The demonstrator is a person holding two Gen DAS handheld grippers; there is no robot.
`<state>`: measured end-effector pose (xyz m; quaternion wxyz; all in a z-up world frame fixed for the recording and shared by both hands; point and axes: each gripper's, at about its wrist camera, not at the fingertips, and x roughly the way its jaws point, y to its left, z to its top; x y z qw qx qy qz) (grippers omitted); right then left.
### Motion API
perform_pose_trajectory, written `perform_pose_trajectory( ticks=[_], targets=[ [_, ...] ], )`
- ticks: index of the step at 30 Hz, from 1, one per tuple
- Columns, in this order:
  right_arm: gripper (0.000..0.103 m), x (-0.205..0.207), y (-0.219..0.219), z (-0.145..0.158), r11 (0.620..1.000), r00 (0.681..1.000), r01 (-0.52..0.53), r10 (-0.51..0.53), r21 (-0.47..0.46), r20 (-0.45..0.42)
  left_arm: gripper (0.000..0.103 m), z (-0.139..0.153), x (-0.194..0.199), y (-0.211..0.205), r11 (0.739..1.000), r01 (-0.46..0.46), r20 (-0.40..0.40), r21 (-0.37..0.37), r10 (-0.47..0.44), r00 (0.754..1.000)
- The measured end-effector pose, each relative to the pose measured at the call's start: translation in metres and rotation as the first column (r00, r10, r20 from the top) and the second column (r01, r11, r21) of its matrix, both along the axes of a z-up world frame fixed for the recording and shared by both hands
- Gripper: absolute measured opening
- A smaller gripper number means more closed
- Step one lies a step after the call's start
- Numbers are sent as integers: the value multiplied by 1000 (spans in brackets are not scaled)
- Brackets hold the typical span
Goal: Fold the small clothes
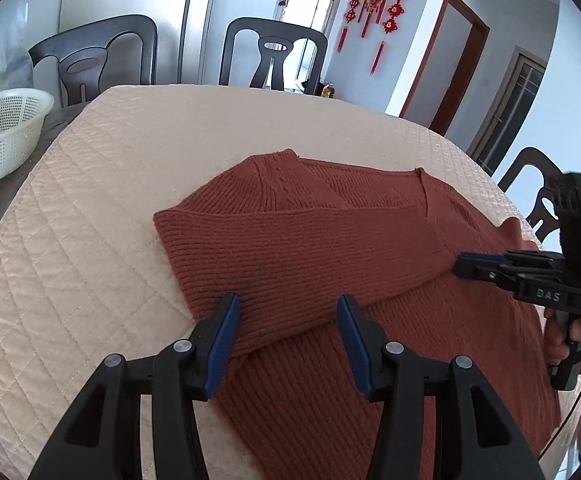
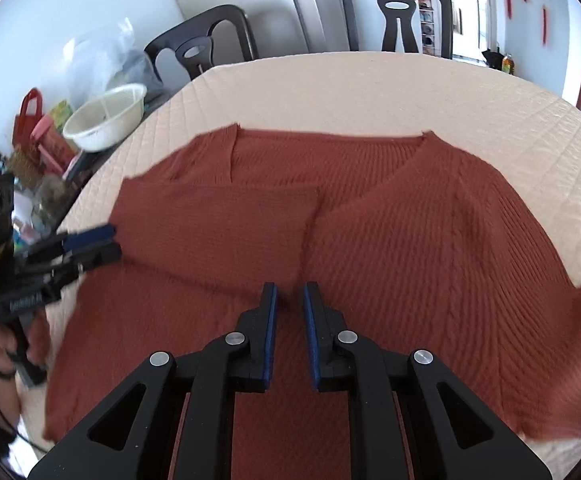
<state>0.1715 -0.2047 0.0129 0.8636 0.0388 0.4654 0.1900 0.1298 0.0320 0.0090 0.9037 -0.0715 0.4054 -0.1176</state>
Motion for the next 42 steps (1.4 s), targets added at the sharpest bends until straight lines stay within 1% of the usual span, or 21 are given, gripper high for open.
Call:
perform_pose_trajectory(
  ticks=[4,6,8,10,12,16,18,19,22,25,26,29,31,33,35,37,38,40,41,42],
  targets=[
    [15,-23,-17,1,999,999,35,-35,15,15,53,4,-7,4,1000,-7,1,-6,7,1000],
    [27,-33,-28,4,998,997,67,-68,21,25,53,7,-10,4,1000,-19,0,-12,19,1000],
    [34,-41,-37,7,995,995,93,-95,45,36,53,11,-15,6,999,-27,-2,-34,27,1000],
    [34,-54,-53,11,989,990,123,-128,76,53,53,16,-22,6,998,-36,7,-46,37,999],
    [35,-64,-69,11,981,984,163,-169,101,57,53,20,-29,4,998,-44,23,-38,45,999],
    [37,-83,-104,9,953,955,283,-290,109,56,53,23,-35,-4,999,-45,37,-13,45,998],
    [42,-91,-123,8,930,933,349,-356,115,47,53,25,-34,-9,999,-37,40,0,37,999],
    [42,-94,-133,7,917,921,379,-387,120,43,53,25,-33,-12,999,-32,43,3,32,999],
    [43,-105,-165,5,861,869,487,-495,143,24,53,27,-27,-18,1000,-27,49,10,26,998],
    [43,-116,-194,1,782,793,602,-609,158,-6,53,26,-19,-26,1000,-14,46,6,14,999],
    [43,-119,-203,0,749,761,642,-648,166,-20,53,25,-16,-28,1000,-11,45,9,11,999],
    [43,-125,-225,-3,682,703,703,-710,203,-50,53,20,-9,-33,1000,-7,38,16,6,999],
    [43,-124,-233,-4,650,678,724,-733,232,-59,53,16,-5,-34,1000,-8,24,7,7,1000],
    [43,-120,-239,-5,625,659,737,-749,258,-70,53,10,-4,-35,1000,-7,14,0,7,1000],
    [43,-115,-243,-4,606,638,752,-768,260,-57,53,4,-4,-35,1000,-6,0,-6,6,1000],
    [43,-112,-246,-5,581,616,765,-786,277,-52,53,0,-7,-34,1000,-4,2,-5,4,1000],
    [40,-111,-247,-5,570,606,769,-794,288,-48,53,0,-9,-34,1000,-3,5,-6,3,1000],
    [28,-110,-250,-7,555,589,781,-807,286,-43,53,0,-10,-33,1000,-1,3,-15,1,1000],
    [17,-110,-254,-8,546,576,793,-816,271,-44,53,0,-9,-32,1000,-1,0,-23,1,1000],
    [12,-108,-256,-9,541,571,798,-819,264,-48,53,0,-9,-31,1000,-1,-2,-30,1,1000]
  ],
)
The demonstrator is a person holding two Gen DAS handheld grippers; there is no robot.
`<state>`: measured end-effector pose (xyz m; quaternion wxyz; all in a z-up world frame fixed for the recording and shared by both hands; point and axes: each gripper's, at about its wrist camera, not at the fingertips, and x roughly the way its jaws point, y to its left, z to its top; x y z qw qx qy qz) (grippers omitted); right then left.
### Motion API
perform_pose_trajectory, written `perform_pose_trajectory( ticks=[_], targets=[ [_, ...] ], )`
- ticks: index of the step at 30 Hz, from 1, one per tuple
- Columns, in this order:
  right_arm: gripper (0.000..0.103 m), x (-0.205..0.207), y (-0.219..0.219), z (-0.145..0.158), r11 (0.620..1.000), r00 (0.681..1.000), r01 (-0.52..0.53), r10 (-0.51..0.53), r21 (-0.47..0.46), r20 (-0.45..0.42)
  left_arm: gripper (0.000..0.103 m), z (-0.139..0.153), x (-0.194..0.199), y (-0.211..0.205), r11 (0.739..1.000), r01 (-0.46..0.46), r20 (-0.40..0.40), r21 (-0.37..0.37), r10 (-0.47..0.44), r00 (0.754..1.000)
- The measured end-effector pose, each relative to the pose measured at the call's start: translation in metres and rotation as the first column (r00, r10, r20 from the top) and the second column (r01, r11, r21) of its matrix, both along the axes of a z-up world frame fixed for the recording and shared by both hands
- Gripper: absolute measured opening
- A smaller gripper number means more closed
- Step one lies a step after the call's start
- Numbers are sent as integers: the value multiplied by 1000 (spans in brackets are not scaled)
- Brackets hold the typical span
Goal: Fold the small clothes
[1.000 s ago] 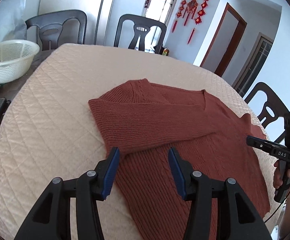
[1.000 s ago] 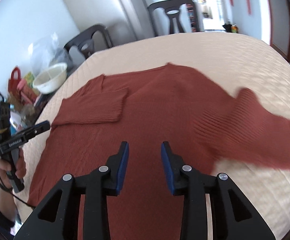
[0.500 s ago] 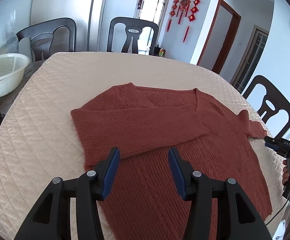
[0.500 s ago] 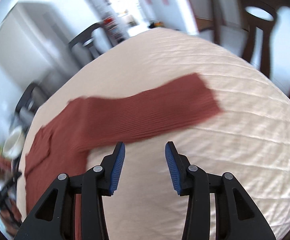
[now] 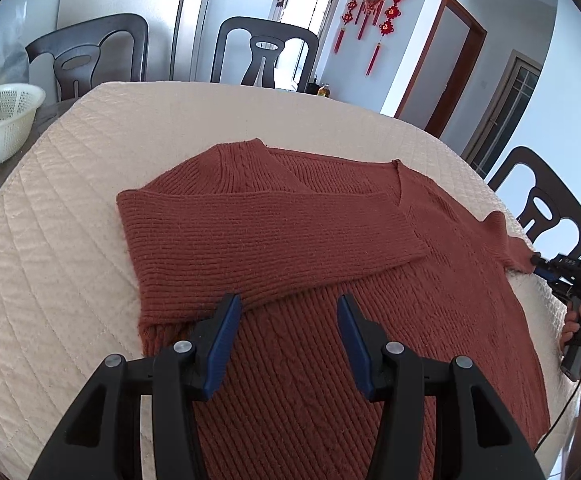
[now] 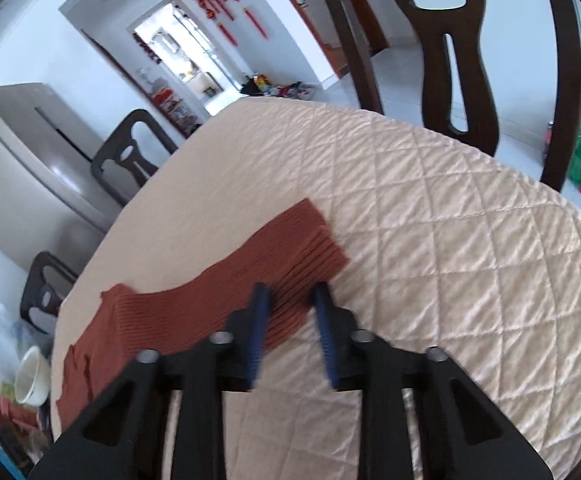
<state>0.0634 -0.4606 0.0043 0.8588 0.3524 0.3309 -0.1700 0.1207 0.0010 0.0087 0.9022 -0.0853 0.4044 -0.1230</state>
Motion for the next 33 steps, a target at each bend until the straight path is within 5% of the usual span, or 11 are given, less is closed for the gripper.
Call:
perform_pose_trajectory(
  ticks=[4,10,17,25,30,33],
  targets=[
    [10,-1,-2,8,999,999,-40,40,15,31,53,0,0,2,1000,2,-3,-19,-2,1000],
    [9,14,41,59,975,964,-212,218,-61,151,53,-1,1,3,1000,2,-5,-30,-2,1000],
    [9,68,149,90,837,819,-529,546,-137,174,54,0,1,4,999,0,-6,-43,0,1000],
    [11,120,258,36,600,602,-793,799,-109,22,53,0,0,8,997,-1,-7,-80,1,1000],
    [17,95,264,23,552,554,-828,833,-101,13,54,0,-3,13,993,-2,-7,-117,1,1000],
    [17,72,249,27,559,562,-818,827,-138,23,53,4,-5,12,994,-1,-2,-109,0,1000]
  ],
)
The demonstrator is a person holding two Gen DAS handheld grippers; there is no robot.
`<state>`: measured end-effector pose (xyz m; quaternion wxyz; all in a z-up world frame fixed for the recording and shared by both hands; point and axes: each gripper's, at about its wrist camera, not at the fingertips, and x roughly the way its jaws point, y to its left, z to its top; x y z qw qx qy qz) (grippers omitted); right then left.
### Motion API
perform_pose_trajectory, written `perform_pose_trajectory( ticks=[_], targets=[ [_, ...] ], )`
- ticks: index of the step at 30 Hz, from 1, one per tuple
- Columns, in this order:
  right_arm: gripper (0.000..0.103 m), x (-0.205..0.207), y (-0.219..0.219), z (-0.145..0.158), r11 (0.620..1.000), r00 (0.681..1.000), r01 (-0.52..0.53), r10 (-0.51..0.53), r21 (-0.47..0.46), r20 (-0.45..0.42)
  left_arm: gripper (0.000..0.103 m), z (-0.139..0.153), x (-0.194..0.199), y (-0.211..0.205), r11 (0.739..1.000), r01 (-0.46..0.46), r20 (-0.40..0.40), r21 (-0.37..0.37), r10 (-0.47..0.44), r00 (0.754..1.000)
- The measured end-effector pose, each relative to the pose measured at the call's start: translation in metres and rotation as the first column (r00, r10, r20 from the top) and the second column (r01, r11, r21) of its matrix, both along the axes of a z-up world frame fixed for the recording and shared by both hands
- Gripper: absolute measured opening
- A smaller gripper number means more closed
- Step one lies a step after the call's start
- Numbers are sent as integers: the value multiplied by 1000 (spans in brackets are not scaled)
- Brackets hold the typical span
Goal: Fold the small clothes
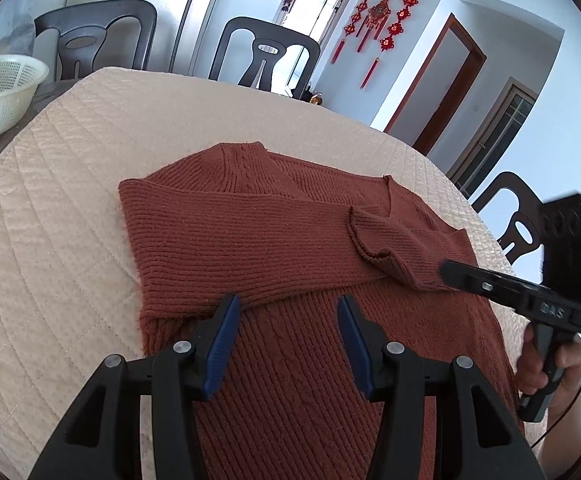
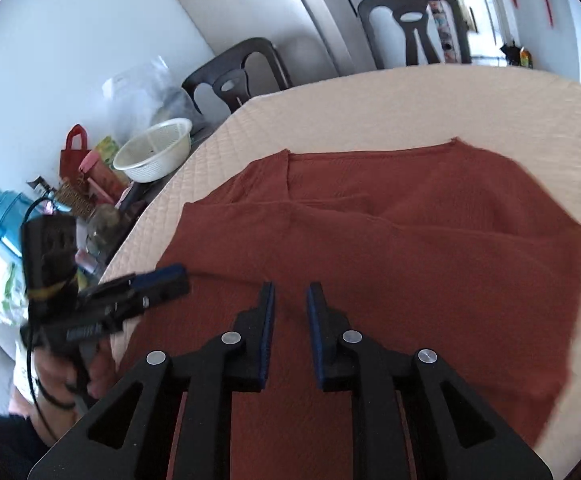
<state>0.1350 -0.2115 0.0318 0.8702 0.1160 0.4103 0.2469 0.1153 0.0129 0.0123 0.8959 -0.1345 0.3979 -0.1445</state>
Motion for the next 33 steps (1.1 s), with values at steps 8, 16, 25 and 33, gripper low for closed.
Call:
perform_pose_trajectory(
  ticks=[8,16,25,33],
  targets=[
    [15,-30,-69,-17,967,969,240,-243,-80,-32,54,28,17,-33,996,88,39,32,-89,995],
    [16,-41,-74,-18,968,968,249,-250,-35,-12,54,14,67,-62,990,142,-35,25,-141,989],
    [16,-45,-88,-16,966,966,259,-259,-3,17,12,3,84,-83,974,226,-54,-2,-226,973],
    [16,-48,-93,-14,962,961,272,-273,28,32,9,10,80,-80,979,183,-10,87,-183,983]
  ],
)
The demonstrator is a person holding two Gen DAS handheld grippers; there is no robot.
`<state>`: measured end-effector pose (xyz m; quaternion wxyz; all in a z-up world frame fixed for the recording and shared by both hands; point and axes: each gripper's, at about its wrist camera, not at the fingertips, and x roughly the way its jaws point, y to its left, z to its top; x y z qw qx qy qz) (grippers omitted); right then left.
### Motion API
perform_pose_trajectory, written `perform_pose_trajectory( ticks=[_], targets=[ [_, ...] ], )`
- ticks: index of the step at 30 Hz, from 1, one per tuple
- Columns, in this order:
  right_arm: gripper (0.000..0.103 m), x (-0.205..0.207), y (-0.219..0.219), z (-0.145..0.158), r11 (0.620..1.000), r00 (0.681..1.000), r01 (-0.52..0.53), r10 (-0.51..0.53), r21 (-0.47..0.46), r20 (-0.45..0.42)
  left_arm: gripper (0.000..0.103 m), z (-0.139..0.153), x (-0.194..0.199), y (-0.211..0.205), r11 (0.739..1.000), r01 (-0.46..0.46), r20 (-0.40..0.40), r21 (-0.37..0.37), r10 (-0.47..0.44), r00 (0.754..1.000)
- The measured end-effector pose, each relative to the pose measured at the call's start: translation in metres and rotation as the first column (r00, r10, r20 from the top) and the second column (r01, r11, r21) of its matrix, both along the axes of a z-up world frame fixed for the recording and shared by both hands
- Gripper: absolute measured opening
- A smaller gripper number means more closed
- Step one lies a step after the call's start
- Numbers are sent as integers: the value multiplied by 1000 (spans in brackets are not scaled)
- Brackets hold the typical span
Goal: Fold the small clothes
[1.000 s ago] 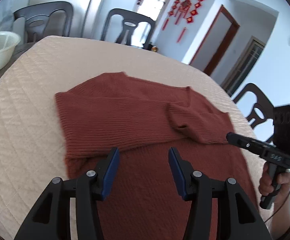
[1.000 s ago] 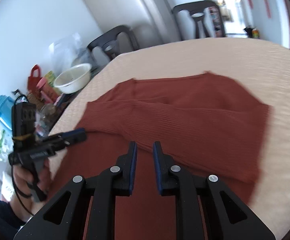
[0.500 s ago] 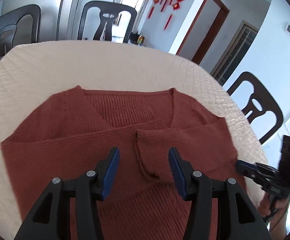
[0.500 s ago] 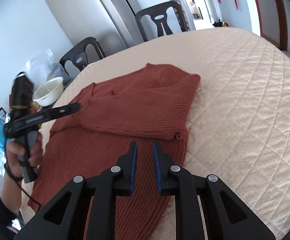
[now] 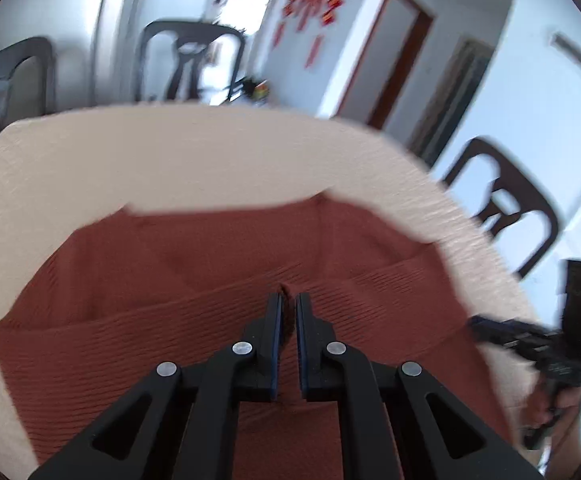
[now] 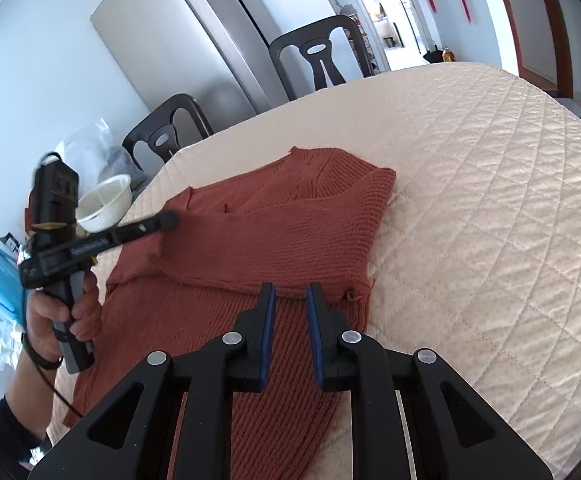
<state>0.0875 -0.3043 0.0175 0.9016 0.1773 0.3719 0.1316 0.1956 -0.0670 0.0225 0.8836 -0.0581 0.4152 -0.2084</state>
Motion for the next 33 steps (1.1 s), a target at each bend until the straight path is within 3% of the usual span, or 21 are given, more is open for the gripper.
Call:
perform_pose_trajectory(
  ticks=[1,3,6,9,11,15,27,30,32,33],
  targets=[
    [16,0,0,1,1000,1000,1,-1,-5,0,9,-6,2,2,1000,-18,-21,24,19,1000],
    [16,0,1,3,1000,1000,3,-2,-15,8,10,-8,0,10,999,-35,-31,3,35,999],
    [16,1,2,8,1000,1000,8,-8,-29,25,10,5,-12,14,998,-59,9,5,59,998],
    [16,10,3,4,996,999,31,-32,-85,-7,19,20,-30,6,1000,-1,56,-30,3,998],
    [15,19,2,-6,992,996,45,-53,-120,-65,22,22,-39,-6,999,54,77,3,-54,996],
    [15,16,-3,-8,993,996,46,-53,-109,-71,22,-5,-36,-18,992,73,2,102,-74,997],
    [16,18,2,7,983,998,36,-43,-179,-34,23,5,-39,-11,997,49,27,59,-51,998],
    [16,33,1,6,979,998,46,-55,-196,-42,33,6,-28,-10,997,11,44,77,-15,999],
    [16,43,1,-4,973,994,41,-64,-227,-92,35,-6,-19,-11,996,9,-13,93,-8,1000],
    [16,45,1,-8,973,994,40,-61,-225,-86,36,-9,-20,-11,996,8,4,90,-8,1000]
  ],
)
